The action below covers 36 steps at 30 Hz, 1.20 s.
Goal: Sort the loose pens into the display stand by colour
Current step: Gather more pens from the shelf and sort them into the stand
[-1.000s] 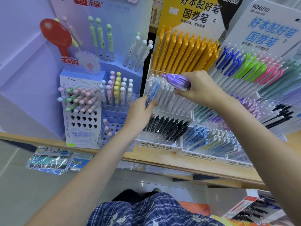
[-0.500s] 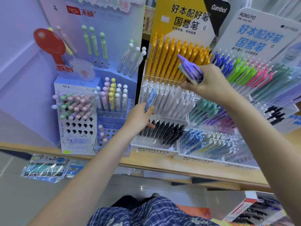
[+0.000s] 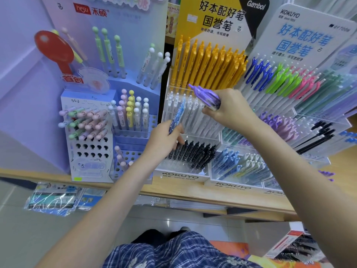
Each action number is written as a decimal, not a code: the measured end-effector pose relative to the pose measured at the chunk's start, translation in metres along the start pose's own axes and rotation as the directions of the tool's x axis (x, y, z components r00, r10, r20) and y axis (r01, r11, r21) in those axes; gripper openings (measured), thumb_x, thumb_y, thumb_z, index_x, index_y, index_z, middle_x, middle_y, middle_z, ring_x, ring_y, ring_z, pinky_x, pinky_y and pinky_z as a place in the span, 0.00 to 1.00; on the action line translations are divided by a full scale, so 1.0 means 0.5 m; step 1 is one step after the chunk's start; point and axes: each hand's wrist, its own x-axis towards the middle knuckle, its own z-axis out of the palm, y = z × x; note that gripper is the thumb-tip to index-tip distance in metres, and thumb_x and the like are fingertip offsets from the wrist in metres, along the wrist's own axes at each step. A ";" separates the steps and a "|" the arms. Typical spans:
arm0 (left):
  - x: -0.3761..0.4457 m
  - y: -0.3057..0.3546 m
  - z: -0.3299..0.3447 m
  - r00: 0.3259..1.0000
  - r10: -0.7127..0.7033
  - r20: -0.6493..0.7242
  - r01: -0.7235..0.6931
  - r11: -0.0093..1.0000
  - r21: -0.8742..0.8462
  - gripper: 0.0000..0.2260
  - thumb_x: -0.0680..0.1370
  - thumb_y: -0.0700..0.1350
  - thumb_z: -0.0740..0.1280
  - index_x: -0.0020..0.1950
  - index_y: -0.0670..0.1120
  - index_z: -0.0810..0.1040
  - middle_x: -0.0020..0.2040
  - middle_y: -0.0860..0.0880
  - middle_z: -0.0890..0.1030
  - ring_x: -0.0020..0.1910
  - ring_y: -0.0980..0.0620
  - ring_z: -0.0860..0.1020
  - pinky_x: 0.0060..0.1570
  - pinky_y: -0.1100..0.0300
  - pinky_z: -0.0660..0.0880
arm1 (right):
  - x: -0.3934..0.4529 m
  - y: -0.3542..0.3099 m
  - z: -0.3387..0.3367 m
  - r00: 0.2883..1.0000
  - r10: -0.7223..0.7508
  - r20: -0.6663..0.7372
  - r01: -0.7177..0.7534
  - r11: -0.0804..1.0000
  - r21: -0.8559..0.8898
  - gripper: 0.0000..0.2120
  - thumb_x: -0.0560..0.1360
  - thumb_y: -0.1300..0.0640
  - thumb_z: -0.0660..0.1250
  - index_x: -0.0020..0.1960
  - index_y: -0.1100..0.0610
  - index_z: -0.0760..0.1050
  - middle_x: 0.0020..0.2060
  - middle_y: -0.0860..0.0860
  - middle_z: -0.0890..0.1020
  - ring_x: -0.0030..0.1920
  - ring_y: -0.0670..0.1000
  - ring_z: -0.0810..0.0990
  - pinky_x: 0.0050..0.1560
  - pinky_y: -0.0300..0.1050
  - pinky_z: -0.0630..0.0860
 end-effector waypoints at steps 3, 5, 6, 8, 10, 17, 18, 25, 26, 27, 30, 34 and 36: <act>-0.006 0.001 -0.003 1.000 -0.003 0.001 0.003 0.999 -0.041 0.11 0.81 0.45 0.58 0.40 0.48 0.73 0.28 0.52 0.77 0.22 0.56 0.67 0.26 0.62 0.65 | 0.010 -0.006 0.017 0.999 -0.023 0.046 0.028 0.993 -0.116 0.11 0.74 0.52 0.68 0.40 0.59 0.73 0.35 0.53 0.76 0.37 0.53 0.75 0.40 0.49 0.76; -0.008 0.001 -0.008 1.000 -0.005 -0.019 0.004 0.999 -0.053 0.11 0.81 0.45 0.58 0.40 0.48 0.73 0.28 0.52 0.76 0.23 0.55 0.67 0.26 0.63 0.65 | 0.015 -0.011 0.020 0.999 -0.026 0.041 0.032 0.988 -0.149 0.12 0.74 0.51 0.68 0.42 0.60 0.74 0.38 0.55 0.77 0.41 0.55 0.77 0.44 0.52 0.78; -0.010 -0.001 -0.010 1.000 -0.005 -0.025 0.004 0.998 -0.057 0.11 0.81 0.45 0.58 0.40 0.48 0.73 0.28 0.52 0.76 0.23 0.55 0.67 0.26 0.63 0.65 | 0.016 -0.013 0.021 0.999 -0.024 0.042 0.030 0.987 -0.157 0.12 0.74 0.51 0.68 0.41 0.59 0.73 0.38 0.54 0.76 0.41 0.55 0.76 0.43 0.52 0.78; -0.012 -0.004 -0.013 1.000 0.003 -0.026 -0.005 0.998 -0.056 0.11 0.81 0.45 0.58 0.40 0.48 0.73 0.28 0.52 0.75 0.23 0.56 0.67 0.26 0.64 0.65 | 0.017 -0.014 0.018 0.998 -0.018 0.052 0.027 0.984 -0.176 0.12 0.74 0.51 0.68 0.40 0.59 0.72 0.36 0.52 0.75 0.38 0.53 0.75 0.41 0.49 0.77; -0.016 -0.006 -0.018 1.000 -0.002 0.006 0.003 0.998 -0.068 0.11 0.81 0.46 0.58 0.40 0.48 0.74 0.29 0.52 0.74 0.22 0.59 0.67 0.25 0.66 0.64 | 0.010 -0.010 0.015 1.000 0.006 0.012 -0.005 0.998 -0.067 0.11 0.74 0.53 0.69 0.40 0.60 0.73 0.33 0.51 0.74 0.33 0.50 0.73 0.36 0.41 0.75; -0.037 0.028 -0.017 0.928 0.034 0.371 0.044 0.979 -0.198 0.11 0.80 0.48 0.59 0.50 0.45 0.78 0.31 0.53 0.67 0.23 0.60 0.62 0.23 0.69 0.59 | -0.077 -0.019 0.006 0.983 0.146 0.113 -0.181 0.634 0.752 0.02 0.71 0.61 0.71 0.43 0.58 0.79 0.30 0.53 0.79 0.23 0.46 0.69 0.25 0.37 0.69; -0.039 0.035 -0.013 0.916 0.047 0.399 0.036 0.979 -0.200 0.10 0.80 0.48 0.59 0.50 0.45 0.78 0.32 0.53 0.67 0.24 0.60 0.62 0.23 0.69 0.58 | -0.085 -0.019 0.006 0.979 0.149 0.140 -0.203 0.637 0.743 0.03 0.71 0.62 0.71 0.42 0.57 0.78 0.29 0.52 0.78 0.23 0.45 0.69 0.25 0.37 0.70; -0.034 0.071 0.038 0.858 0.107 0.502 -0.134 0.991 0.018 0.12 0.80 0.46 0.59 0.55 0.38 0.75 0.31 0.52 0.68 0.23 0.62 0.64 0.24 0.69 0.61 | -0.150 0.027 -0.021 0.954 0.264 0.142 -0.260 0.491 0.832 0.06 0.70 0.62 0.73 0.38 0.60 0.75 0.25 0.51 0.78 0.22 0.47 0.68 0.24 0.38 0.68; -0.033 0.079 0.048 0.847 0.121 0.518 -0.155 0.988 0.022 0.12 0.80 0.47 0.59 0.56 0.39 0.75 0.32 0.53 0.69 0.24 0.61 0.65 0.25 0.69 0.62 | -0.159 0.037 -0.025 0.943 0.310 0.120 -0.255 0.441 0.860 0.07 0.70 0.62 0.72 0.37 0.60 0.75 0.25 0.50 0.78 0.22 0.47 0.68 0.24 0.38 0.68; -0.031 0.085 0.057 0.841 0.130 0.525 -0.154 0.988 0.003 0.12 0.80 0.47 0.60 0.56 0.41 0.75 0.32 0.54 0.71 0.26 0.61 0.66 0.27 0.69 0.63 | -0.169 0.051 -0.034 0.925 0.366 0.100 -0.247 0.380 0.891 0.07 0.71 0.63 0.71 0.37 0.60 0.74 0.25 0.49 0.78 0.23 0.47 0.68 0.24 0.38 0.67; -0.024 0.092 0.073 0.886 0.117 0.449 -0.056 0.988 -0.147 0.09 0.79 0.47 0.60 0.52 0.45 0.76 0.33 0.55 0.75 0.29 0.60 0.67 0.28 0.69 0.65 | -0.211 0.108 -0.064 0.850 0.525 0.037 -0.226 0.301 0.927 0.07 0.72 0.65 0.69 0.38 0.61 0.73 0.24 0.48 0.77 0.23 0.46 0.67 0.24 0.38 0.65; -0.022 0.081 0.105 0.898 0.054 0.437 0.036 0.980 -0.195 0.05 0.79 0.42 0.62 0.44 0.45 0.75 0.32 0.53 0.76 0.29 0.58 0.64 0.26 0.70 0.63 | -0.273 0.162 -0.061 0.803 0.595 -0.036 -0.212 0.342 0.915 0.05 0.72 0.66 0.69 0.40 0.60 0.74 0.21 0.46 0.75 0.22 0.46 0.67 0.24 0.37 0.66; -0.027 0.070 0.125 0.877 0.010 0.480 0.056 0.991 -0.123 0.05 0.79 0.43 0.62 0.45 0.45 0.76 0.32 0.52 0.77 0.28 0.59 0.65 0.25 0.70 0.63 | -0.295 0.170 -0.054 0.819 0.571 -0.059 -0.207 0.389 0.898 0.03 0.72 0.66 0.69 0.43 0.60 0.77 0.24 0.48 0.78 0.23 0.46 0.68 0.25 0.37 0.67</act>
